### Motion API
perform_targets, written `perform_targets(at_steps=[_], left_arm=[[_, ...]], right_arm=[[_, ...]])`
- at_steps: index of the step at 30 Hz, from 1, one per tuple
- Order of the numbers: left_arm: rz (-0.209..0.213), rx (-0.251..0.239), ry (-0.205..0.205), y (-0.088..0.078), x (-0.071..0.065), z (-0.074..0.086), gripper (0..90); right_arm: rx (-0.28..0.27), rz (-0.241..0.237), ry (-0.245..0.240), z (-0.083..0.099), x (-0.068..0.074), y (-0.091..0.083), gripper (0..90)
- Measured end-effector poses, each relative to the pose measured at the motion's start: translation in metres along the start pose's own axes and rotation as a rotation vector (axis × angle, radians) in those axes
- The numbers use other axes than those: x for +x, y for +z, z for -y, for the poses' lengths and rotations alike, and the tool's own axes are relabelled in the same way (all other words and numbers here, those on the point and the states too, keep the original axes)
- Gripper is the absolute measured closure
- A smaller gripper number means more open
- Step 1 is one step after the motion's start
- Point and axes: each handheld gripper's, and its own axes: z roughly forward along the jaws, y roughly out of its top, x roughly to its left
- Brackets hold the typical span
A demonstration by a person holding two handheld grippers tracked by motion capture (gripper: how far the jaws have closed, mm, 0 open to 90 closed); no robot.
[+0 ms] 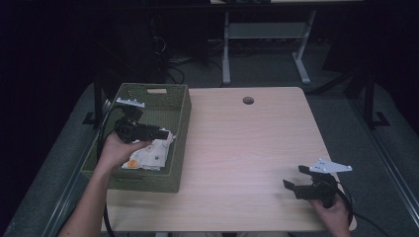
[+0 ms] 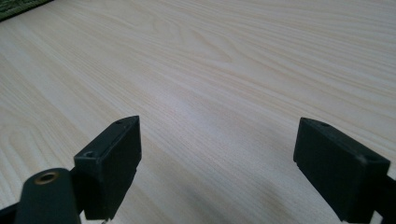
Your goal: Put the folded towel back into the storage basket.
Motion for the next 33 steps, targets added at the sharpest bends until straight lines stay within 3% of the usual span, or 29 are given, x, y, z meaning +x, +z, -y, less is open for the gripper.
perform_targets(at_steps=[10,33], left_arm=[[0.02,0.001,0.029,0.008,-0.017,-0.009,42.8],[0.07,0.033,0.09,0.051,-0.056,-0.026,42.1]], right_arm=[[-0.004,-0.005,0.001,-0.001,0.0,0.0,14.5],[-0.016,-0.011,0.008,-0.001,-0.002,-0.001,14.6]])
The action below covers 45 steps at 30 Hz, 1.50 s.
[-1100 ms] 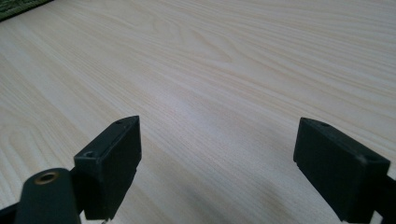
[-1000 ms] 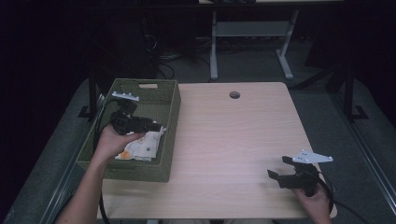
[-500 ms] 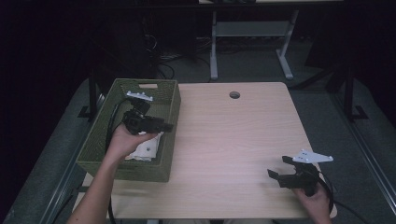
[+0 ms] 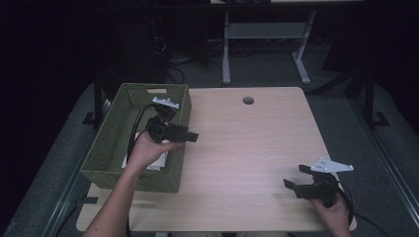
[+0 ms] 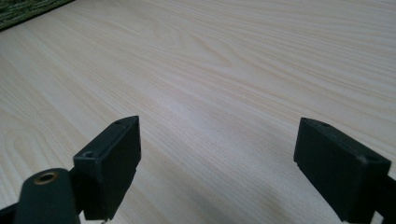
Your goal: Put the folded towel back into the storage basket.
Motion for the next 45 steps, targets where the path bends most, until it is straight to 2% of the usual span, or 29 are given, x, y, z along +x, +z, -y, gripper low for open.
perform_targets(at_steps=[20,28,32,45], left_arm=[[0.034,0.023,0.042,0.036,-0.024,-0.015,41.1],[0.033,0.02,0.04,0.049,-0.034,-0.019,39.5],[0.035,0.029,0.052,0.057,-0.04,-0.02,39.4],[0.065,0.038,0.043,0.088,-0.055,-0.018,38.1]], right_arm=[[-0.011,-0.003,-0.003,-0.001,0.0,-0.001,14.5],[-0.01,-0.004,-0.013,-0.001,0.001,-0.001,14.5],[-0.016,-0.006,-0.009,-0.001,0.0,-0.002,14.5],[-0.021,-0.005,-0.011,-0.001,0.0,-0.004,14.5]])
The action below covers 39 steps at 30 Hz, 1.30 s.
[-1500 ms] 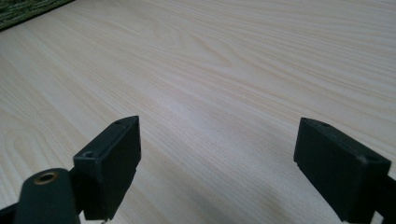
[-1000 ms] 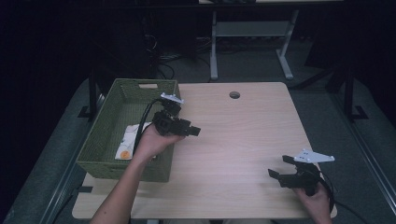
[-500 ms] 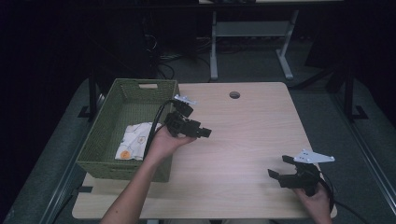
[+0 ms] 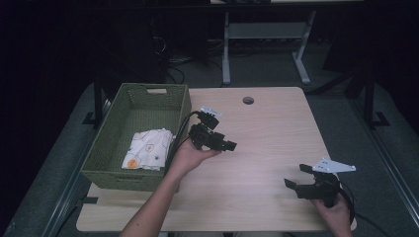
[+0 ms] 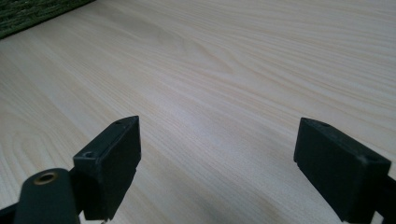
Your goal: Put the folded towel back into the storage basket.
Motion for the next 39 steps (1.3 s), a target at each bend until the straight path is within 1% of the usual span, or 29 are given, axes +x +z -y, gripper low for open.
perform_targets(at_steps=[5,10,12,14,19,26,31,39], left_arm=[[0.01,0.003,-0.001,0.008,-0.004,0.001,37.4],[0.008,0.0,-0.006,0.014,-0.006,0.003,37.0],[0.014,-0.005,-0.007,0.016,-0.007,0.005,36.8],[0.025,-0.009,-0.02,0.019,-0.008,0.007,36.6],[0.042,-0.014,-0.015,0.027,-0.013,0.009,36.4],[0.037,0.002,-0.012,0.036,-0.016,0.017,36.1],[0.039,-0.005,-0.028,0.041,-0.015,0.024,36.1],[0.042,-0.007,-0.032,0.048,-0.016,0.032,35.7]], right_arm=[[0.003,0.0,0.002,0.0,0.0,0.0,14.5],[0.004,-0.001,0.0,0.0,0.0,0.0,14.5],[0.005,-0.002,-0.001,0.0,0.0,0.0,14.5],[0.007,-0.003,0.0,0.0,0.0,0.0,14.5],[0.009,0.0,0.0,0.001,0.0,0.0,14.5],[0.016,0.004,0.002,0.002,-0.001,-0.001,14.5],[0.013,0.01,0.005,0.003,-0.002,-0.002,14.6],[0.016,0.012,0.011,0.004,-0.003,-0.003,14.5]])
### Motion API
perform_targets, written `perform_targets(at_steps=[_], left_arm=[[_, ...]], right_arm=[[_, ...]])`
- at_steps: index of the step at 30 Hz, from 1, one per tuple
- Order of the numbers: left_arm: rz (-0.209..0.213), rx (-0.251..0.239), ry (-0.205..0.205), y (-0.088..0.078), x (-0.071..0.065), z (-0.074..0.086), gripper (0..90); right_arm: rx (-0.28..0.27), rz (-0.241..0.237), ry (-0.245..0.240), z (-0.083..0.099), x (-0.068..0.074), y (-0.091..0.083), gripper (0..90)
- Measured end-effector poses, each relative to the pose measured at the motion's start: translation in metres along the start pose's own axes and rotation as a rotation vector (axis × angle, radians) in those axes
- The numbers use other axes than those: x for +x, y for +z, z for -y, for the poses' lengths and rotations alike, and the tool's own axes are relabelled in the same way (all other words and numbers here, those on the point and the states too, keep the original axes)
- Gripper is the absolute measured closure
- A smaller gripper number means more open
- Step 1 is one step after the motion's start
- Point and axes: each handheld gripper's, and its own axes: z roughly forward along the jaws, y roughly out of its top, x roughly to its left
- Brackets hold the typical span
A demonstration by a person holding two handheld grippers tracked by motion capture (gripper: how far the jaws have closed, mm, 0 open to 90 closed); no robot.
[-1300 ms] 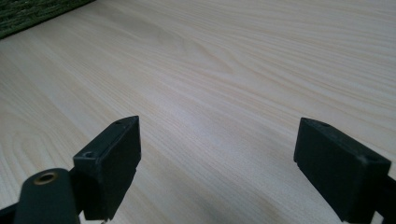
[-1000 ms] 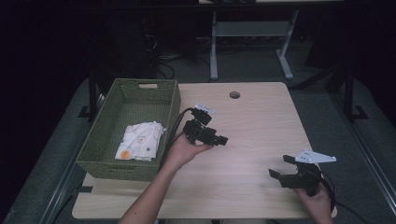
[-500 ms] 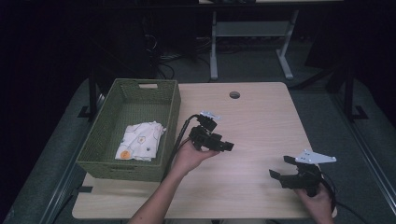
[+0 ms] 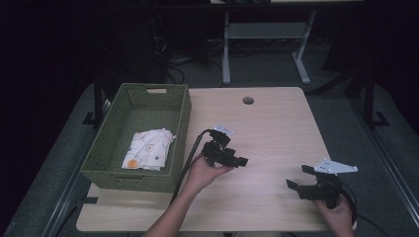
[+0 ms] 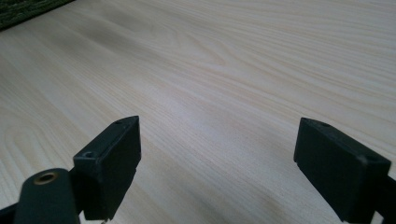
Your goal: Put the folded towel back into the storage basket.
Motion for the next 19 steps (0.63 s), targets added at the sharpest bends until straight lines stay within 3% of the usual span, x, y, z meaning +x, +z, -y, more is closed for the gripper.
perform_targets(at_steps=[19], left_arm=[[0.011,-0.024,0.003,-0.004,-0.006,0.027,31.9]], right_arm=[[0.016,0.0,-0.012,0.002,0.0,0.002,14.5]])
